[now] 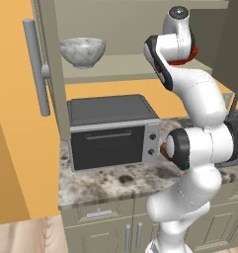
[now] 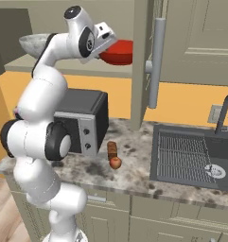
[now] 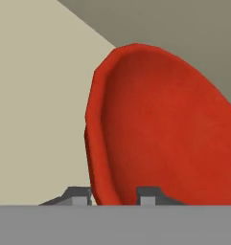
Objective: Pick both bowls and place them on the counter. Then place the bread in one bowl and place the apple in the other bowl.
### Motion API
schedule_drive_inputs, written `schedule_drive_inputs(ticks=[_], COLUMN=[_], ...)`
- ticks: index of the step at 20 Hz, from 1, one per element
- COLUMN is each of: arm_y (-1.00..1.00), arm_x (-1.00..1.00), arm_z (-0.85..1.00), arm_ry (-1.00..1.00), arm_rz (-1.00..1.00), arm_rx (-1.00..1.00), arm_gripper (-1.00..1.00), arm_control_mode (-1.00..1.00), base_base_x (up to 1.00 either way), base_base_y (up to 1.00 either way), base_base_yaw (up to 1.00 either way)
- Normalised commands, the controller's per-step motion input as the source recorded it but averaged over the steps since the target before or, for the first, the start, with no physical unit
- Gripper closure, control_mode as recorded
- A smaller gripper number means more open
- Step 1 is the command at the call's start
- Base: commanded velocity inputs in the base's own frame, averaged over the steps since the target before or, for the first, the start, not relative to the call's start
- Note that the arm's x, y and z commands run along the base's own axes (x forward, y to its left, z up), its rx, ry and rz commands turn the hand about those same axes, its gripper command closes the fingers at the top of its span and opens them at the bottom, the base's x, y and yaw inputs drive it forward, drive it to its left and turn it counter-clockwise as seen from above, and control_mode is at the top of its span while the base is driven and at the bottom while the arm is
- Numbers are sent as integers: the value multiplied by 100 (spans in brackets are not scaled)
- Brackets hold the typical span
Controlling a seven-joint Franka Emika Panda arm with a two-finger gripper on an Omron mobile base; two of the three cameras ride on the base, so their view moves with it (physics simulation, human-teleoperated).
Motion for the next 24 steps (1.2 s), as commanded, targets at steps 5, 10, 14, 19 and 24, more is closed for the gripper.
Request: schedule_drive_inputs(ticks=[5, 10, 14, 19, 24], arm_y=[79, 70, 49, 21, 22], arm_x=[-100, -100, -100, -99, -91], arm_z=[0, -12, -63, -66, -57], arm_ry=[-10, -6, -7, -1, 5], arm_rz=[8, 7, 3, 0, 0], arm_rx=[-9, -4, -8, -1, 0], arm_gripper=[100, 100, 100, 100, 100], arm_control_mode=[-100, -100, -100, -100, -100], base_base_x=[0, 0, 0, 0, 0], base_base_y=[0, 0, 0, 0, 0], base_base_yaw=[0, 0, 0, 0, 0])
